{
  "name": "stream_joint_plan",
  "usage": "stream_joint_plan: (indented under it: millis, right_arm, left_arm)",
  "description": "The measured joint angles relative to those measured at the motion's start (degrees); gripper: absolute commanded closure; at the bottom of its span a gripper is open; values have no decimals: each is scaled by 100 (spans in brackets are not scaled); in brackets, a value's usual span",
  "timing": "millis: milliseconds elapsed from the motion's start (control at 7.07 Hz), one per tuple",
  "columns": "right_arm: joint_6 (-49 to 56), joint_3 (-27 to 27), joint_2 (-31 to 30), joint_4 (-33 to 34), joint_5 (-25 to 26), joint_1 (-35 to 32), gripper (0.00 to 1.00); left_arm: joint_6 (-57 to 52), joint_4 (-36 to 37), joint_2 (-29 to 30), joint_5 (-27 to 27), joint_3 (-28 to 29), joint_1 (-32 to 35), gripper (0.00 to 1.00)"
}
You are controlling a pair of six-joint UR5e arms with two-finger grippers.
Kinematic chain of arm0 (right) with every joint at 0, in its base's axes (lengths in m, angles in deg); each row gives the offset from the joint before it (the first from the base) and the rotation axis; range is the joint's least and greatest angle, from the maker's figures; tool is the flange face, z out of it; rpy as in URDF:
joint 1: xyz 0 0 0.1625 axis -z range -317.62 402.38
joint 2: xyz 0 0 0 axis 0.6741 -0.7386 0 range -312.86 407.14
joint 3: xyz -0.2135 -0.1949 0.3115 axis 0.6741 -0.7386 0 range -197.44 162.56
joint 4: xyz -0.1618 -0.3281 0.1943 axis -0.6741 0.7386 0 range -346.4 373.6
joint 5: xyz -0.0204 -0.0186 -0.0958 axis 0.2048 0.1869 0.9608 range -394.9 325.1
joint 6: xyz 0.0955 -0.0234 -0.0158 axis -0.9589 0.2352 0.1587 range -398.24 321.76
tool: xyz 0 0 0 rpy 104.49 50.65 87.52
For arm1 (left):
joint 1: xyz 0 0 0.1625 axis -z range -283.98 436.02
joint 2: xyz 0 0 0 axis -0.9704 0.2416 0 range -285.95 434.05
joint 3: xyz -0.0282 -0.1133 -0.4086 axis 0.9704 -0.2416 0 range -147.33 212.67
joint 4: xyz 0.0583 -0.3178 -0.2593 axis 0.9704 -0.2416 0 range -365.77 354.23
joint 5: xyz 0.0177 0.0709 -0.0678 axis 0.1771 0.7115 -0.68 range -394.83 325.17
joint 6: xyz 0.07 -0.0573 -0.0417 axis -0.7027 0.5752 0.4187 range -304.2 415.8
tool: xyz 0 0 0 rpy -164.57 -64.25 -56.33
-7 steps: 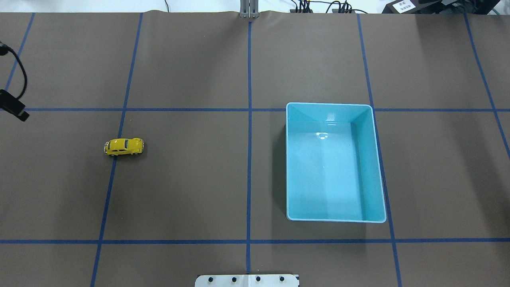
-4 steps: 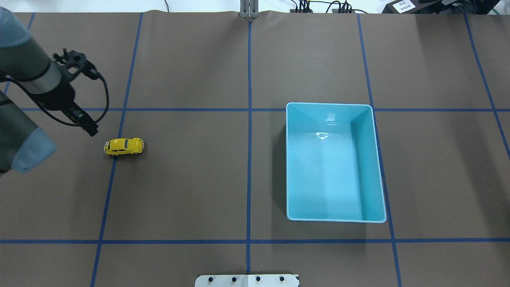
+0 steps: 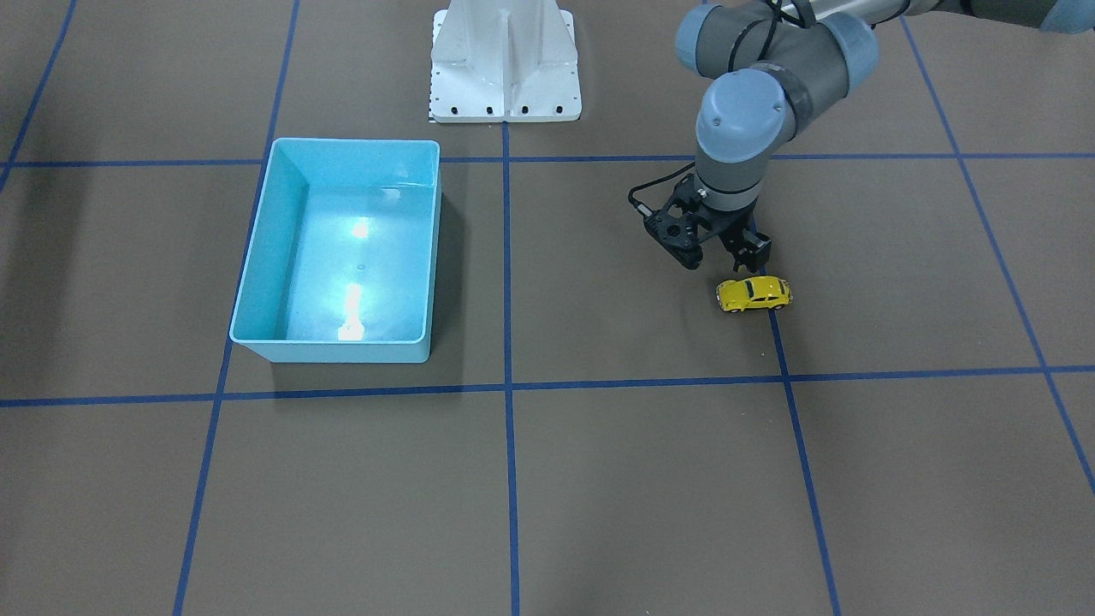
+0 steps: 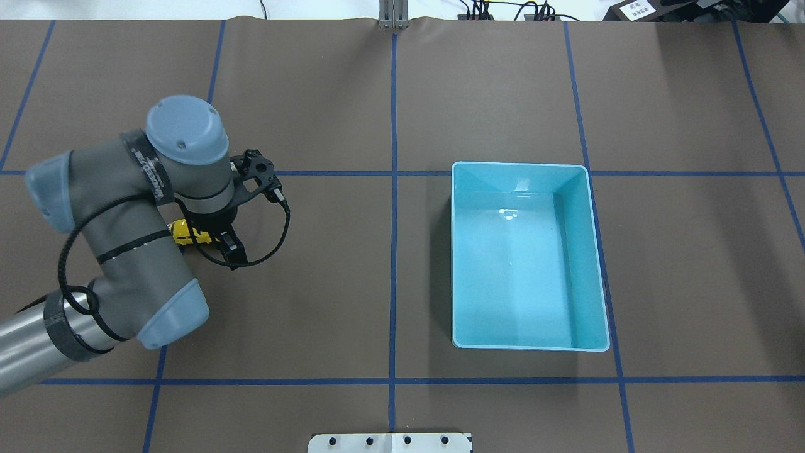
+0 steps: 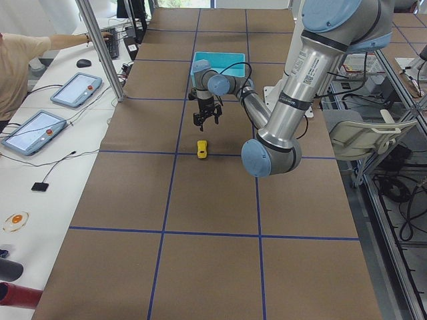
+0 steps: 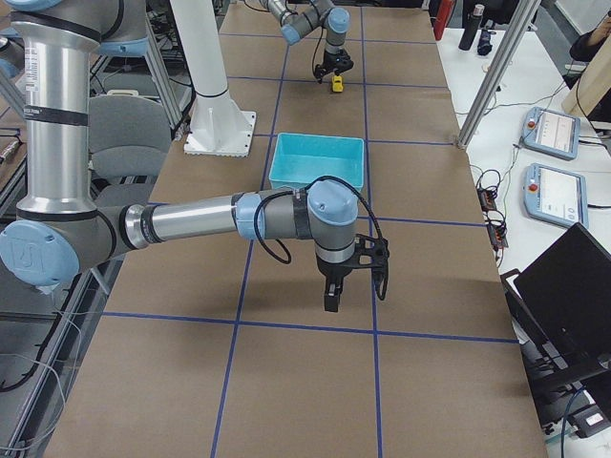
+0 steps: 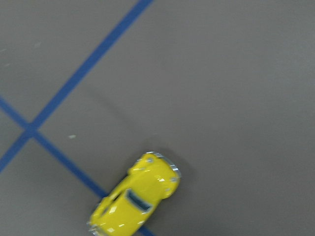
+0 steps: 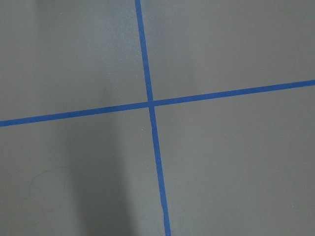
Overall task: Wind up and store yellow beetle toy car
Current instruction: 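Move the left gripper down over the yellow beetle toy car, then press the left gripper on the car's roof and pull it backward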
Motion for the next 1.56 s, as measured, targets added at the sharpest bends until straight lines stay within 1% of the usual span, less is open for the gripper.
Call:
stream_joint_plan:
  millis: [283,566,708,991,1557]
  right_arm:
    - [0,40,-23,1,0,-5,0]
    - [0,49,-33,1,0,-6,0]
    - [0,48,-31,1,0,-4,0]
    - [0,46,-23,1,0,2,0]
    - [0,58,-15,1,0,0,0]
  left_arm:
    - [-1519,26,135,573,209,-176,0]
    - [-2607,25,276,1266,393,-337,0]
    - [-3035,28,339,1522,529,-378,0]
    - [-3342,178,390,1675,752,-390,0]
    - [-2928,268,319,1573,889,-157,1]
